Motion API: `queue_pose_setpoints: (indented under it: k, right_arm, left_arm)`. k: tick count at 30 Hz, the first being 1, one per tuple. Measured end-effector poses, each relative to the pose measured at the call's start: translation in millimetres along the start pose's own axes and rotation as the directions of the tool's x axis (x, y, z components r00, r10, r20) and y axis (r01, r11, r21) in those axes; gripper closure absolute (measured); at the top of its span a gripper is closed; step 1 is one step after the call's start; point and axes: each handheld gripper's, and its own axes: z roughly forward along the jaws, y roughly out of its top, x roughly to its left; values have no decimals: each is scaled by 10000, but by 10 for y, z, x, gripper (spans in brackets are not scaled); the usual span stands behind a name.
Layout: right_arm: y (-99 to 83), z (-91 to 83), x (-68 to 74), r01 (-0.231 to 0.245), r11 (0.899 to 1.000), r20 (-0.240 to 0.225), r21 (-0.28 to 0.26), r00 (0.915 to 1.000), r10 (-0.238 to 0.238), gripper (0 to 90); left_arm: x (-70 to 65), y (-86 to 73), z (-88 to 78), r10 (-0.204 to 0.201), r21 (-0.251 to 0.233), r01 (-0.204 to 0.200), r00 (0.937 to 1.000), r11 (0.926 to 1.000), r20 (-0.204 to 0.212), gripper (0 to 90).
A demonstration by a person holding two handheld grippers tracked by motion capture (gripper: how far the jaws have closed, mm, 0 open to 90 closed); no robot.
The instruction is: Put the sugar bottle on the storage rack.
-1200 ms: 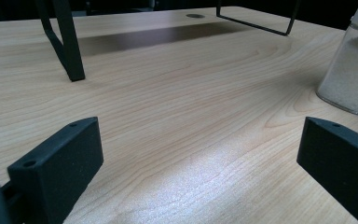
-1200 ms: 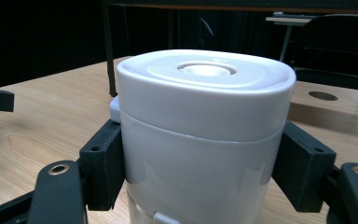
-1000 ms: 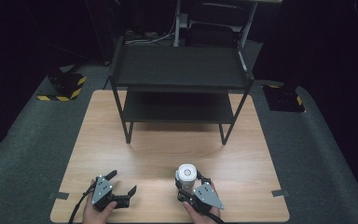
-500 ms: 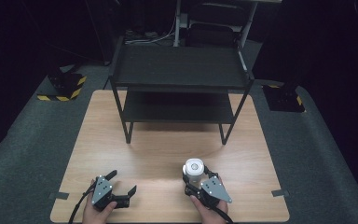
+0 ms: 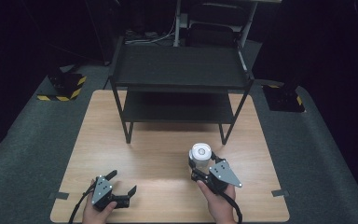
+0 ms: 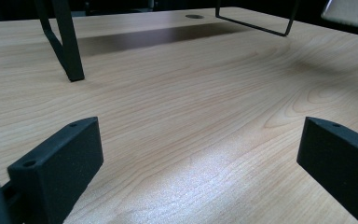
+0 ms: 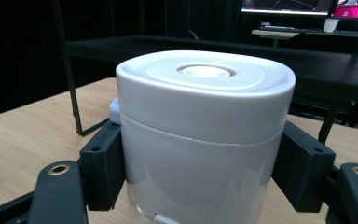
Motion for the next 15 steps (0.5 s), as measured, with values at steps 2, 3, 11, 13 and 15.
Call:
queue_pose_setpoints:
  k: [2, 3, 11, 13, 15]
  right_arm:
    - [54, 25, -23, 8, 10000, 10, -46, 10000, -8, 286]
    - [83, 36, -37, -14, 10000, 1, -51, 10000, 14, 286]
    - [296, 136, -153, -149, 9998, 7, -149, 9999, 149, 286]
    - [351, 161, -176, -126, 9997, 23, -189, 9999, 126, 286]
    - [380, 174, -188, -131, 9997, 28, -210, 9999, 132, 286]
  left_arm:
    - [1, 0, 0, 1, 3, -1, 10000, 10000, 2, 5]
    - [1, 1, 0, 1, 4, -1, 10000, 10000, 6, 5]
    - [2, 0, 0, 12, 3, -12, 10000, 10000, 15, 5]
    - [2, 1, 0, 13, 5, -13, 10000, 10000, 14, 5]
    - [2, 1, 0, 15, 5, -15, 10000, 10000, 15, 5]
